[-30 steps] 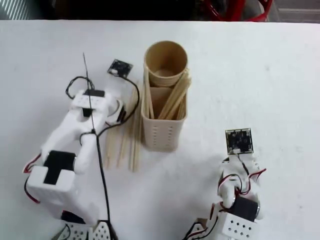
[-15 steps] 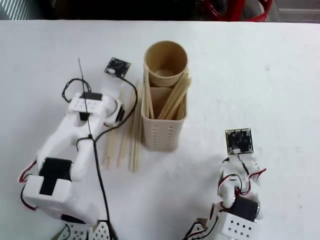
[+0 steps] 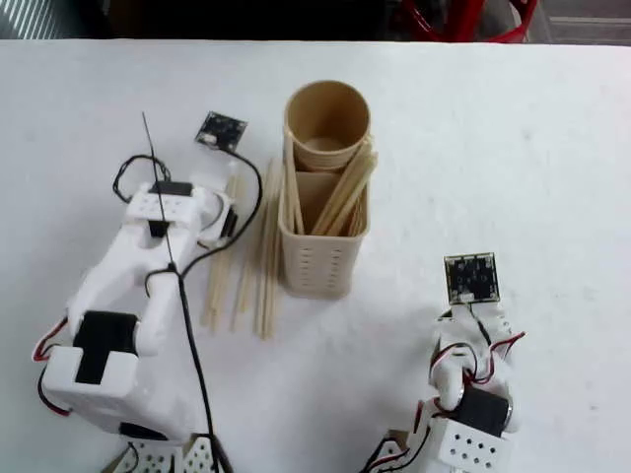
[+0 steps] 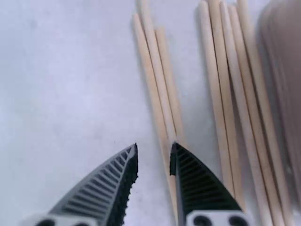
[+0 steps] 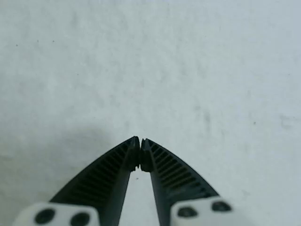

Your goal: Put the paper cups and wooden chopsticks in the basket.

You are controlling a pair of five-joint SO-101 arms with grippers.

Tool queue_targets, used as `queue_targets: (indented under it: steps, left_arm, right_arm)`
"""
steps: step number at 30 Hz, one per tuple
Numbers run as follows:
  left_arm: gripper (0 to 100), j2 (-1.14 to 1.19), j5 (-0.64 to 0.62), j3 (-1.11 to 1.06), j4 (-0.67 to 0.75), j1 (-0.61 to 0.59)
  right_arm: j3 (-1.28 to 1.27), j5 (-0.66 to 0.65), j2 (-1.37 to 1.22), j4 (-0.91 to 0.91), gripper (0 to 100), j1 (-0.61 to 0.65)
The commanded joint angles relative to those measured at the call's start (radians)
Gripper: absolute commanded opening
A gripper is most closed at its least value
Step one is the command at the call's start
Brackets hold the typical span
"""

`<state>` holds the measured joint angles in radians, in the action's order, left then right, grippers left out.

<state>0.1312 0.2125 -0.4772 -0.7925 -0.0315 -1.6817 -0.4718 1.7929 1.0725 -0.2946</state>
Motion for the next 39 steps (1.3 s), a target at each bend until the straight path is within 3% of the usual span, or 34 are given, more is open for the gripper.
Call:
queue_targets:
  steps: [1,16,34,39]
  left_arm:
    - [12,-0.05,0.005,0.006,0.015,-0.004]
    - [12,0.056,0.006,0.064,0.005,0.028]
    - [12,0.142,0.008,0.18,-0.137,0.03]
    - [6,0.197,0.002,0.256,-0.221,0.036]
  right_arm:
    - [-0.009,-0.002,0.004,0.004,1.8,-0.007]
    - [-0.009,-0.002,0.004,0.004,1.8,-0.007]
    - [-0.009,-0.002,0.004,0.004,1.8,-0.007]
    - [-0.009,-0.002,0.004,0.004,1.8,-0.007]
